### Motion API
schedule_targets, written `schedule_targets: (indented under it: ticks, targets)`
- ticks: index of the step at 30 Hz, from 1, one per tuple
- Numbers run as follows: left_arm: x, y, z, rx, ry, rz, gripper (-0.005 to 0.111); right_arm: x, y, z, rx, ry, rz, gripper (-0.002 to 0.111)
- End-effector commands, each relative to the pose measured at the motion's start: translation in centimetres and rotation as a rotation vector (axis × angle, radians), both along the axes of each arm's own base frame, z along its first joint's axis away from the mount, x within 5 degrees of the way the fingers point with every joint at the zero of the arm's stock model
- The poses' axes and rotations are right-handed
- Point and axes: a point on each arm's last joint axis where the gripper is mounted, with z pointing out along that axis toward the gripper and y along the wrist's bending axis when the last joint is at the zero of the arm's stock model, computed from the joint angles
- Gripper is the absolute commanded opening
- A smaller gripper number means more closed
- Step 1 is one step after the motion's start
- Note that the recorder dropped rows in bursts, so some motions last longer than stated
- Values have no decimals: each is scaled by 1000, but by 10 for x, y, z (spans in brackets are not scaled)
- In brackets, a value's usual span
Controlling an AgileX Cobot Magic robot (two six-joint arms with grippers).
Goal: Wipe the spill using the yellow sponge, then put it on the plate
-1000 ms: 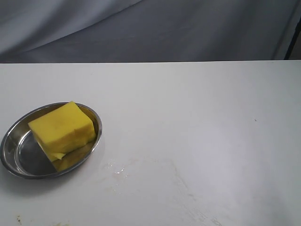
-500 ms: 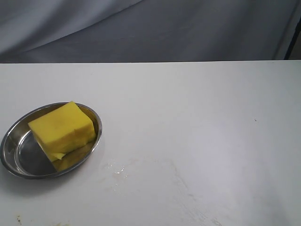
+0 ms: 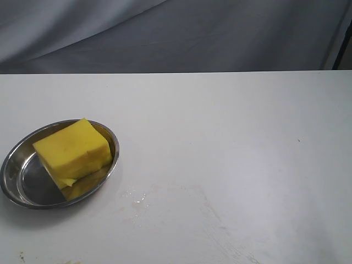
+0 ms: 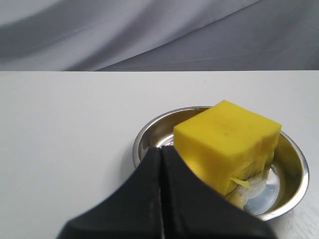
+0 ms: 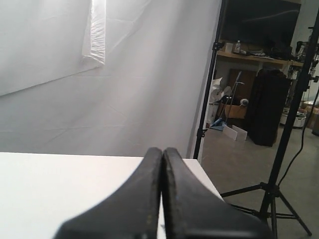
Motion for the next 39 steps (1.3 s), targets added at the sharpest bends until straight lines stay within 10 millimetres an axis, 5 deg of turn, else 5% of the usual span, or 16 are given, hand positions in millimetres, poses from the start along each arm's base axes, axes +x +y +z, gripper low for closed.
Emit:
schedule_targets:
  ticks: [1, 5, 39]
  targets:
    - [0, 0, 0, -3, -11, 2, 0, -2, -1, -7, -18, 12, -17, 0]
    - [0, 0, 0, -3, -11, 2, 0, -2, -1, -33, 10, 46, -15, 0]
    - [0, 0, 0, -3, -11, 2, 0, -4, 4, -58, 114, 308, 59, 0]
